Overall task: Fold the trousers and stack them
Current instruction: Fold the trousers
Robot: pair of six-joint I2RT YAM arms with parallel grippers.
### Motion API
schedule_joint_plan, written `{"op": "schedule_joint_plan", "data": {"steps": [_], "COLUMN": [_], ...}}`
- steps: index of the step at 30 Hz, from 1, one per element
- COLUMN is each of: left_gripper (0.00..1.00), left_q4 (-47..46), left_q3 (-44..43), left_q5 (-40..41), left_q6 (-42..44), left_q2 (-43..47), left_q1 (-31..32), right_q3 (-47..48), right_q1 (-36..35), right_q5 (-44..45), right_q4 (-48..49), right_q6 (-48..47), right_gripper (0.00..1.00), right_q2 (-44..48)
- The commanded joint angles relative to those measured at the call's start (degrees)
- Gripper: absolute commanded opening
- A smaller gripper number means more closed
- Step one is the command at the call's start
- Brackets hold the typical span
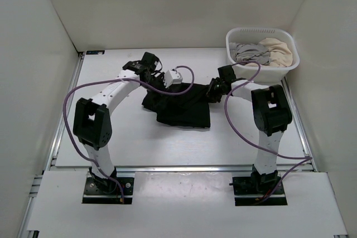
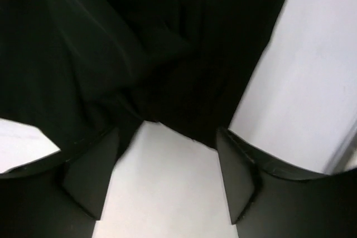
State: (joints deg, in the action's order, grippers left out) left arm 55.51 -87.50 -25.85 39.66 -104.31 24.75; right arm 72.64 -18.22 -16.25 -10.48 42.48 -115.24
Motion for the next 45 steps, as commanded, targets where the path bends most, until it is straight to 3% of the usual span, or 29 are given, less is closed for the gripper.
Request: {"op": "schedule_joint_plan", "data": {"steps": [1, 5, 10, 13, 15, 16, 17, 19, 27, 29, 31, 32, 34, 36, 39, 40, 42, 45], "left_gripper": [0.84, 1.00, 1.00, 1.00, 0.89, 0.80, 0.50, 0.17, 0.14, 0.14, 0.14, 0.15, 0.49, 0.74, 0.85, 1.00, 1.00, 1.00], "left_q4": [-2.6, -3.9, -5.7, -7.9, -7.9, -7.9, -7.3, -6.8, -4.3, -4.3, -4.8, -4.8, -4.8, -6.1, -8.7, -9.4, -9.9, -9.9], "left_q3": [-5.0, -5.5, -7.9, -11.7, -14.4, -14.4, -15.4, -17.7, -36.8, -41.5, -42.1, -41.6, -41.1, -40.5, -44.9, -46.9, -51.9, -49.2], "left_q5": [0.1, 6.3, 5.6, 6.9, 6.1, 5.5, 5.5, 5.5, 0.6, 1.8, 5.3, 8.2, 11.0, 12.9, 20.5, 22.1, 23.6, 15.4], "left_q6": [4.2, 8.7, 10.1, 6.9, 5.6, 4.9, 4.9, 2.6, -8.4, -10.9, -10.9, -10.9, -10.9, -10.9, -12.8, -13.8, -17.7, -20.5], "left_q2": [-2.3, -6.8, -9.7, -13.2, -14.9, -16.2, -16.2, -17.1, -19.5, -19.5, -21.5, -22.3, -25.3, -29.0, -34.1, -35.2, -36.0, -31.2], "left_q1": [2.6, 4.2, 4.2, 4.2, 3.6, 3.6, 3.6, 2.1, -4.7, -5.9, -5.9, -5.9, -5.9, -5.9, -6.6, -7.3, -10.4, -14.0], "right_q3": [0.7, 0.7, 0.7, 0.7, 0.1, 0.0, -0.5, -0.5, -7.0, -9.5, -10.8, -10.9, -11.5, -12.0, -11.5, -11.5, -10.0, -10.0], "right_q1": [-0.6, -0.6, -0.6, -0.6, -0.6, -0.6, -0.6, -0.6, -0.6, -0.6, -0.6, -1.1, -1.1, -1.6, -2.2, -2.2, -2.7, -3.8], "right_q5": [1.7, 1.7, 1.7, 1.7, 1.2, 1.2, 1.2, 2.0, 0.8, 0.2, 0.2, -0.9, -1.6, -1.6, -2.2, -2.2, -2.2, -2.2], "right_q4": [-4.5, -4.5, -5.1, -5.1, -5.1, -5.1, -5.1, -6.7, -6.7, -6.0, -5.5, -5.5, -4.9, -4.4, -3.7, -3.7, -3.7, -3.7], "right_q6": [-1.9, -1.9, -1.9, -1.9, -1.9, -1.9, -2.6, -3.4, -8.3, -8.8, -8.8, -8.8, -8.8, -8.8, -8.2, -8.2, -7.7, -5.8], "right_gripper": [0.28, 0.30, 0.30, 0.37, 0.47, 0.62, 0.65, 0.68, 0.68, 0.76, 0.78, 0.78, 0.78, 0.78, 0.78, 0.78, 0.79, 0.79], "right_q2": [0.5, 1.1, 1.1, 1.1, 1.6, 1.6, 2.3, 3.5, 11.2, 12.6, 13.1, 13.1, 13.1, 13.1, 13.1, 13.1, 13.1, 12.6]}}
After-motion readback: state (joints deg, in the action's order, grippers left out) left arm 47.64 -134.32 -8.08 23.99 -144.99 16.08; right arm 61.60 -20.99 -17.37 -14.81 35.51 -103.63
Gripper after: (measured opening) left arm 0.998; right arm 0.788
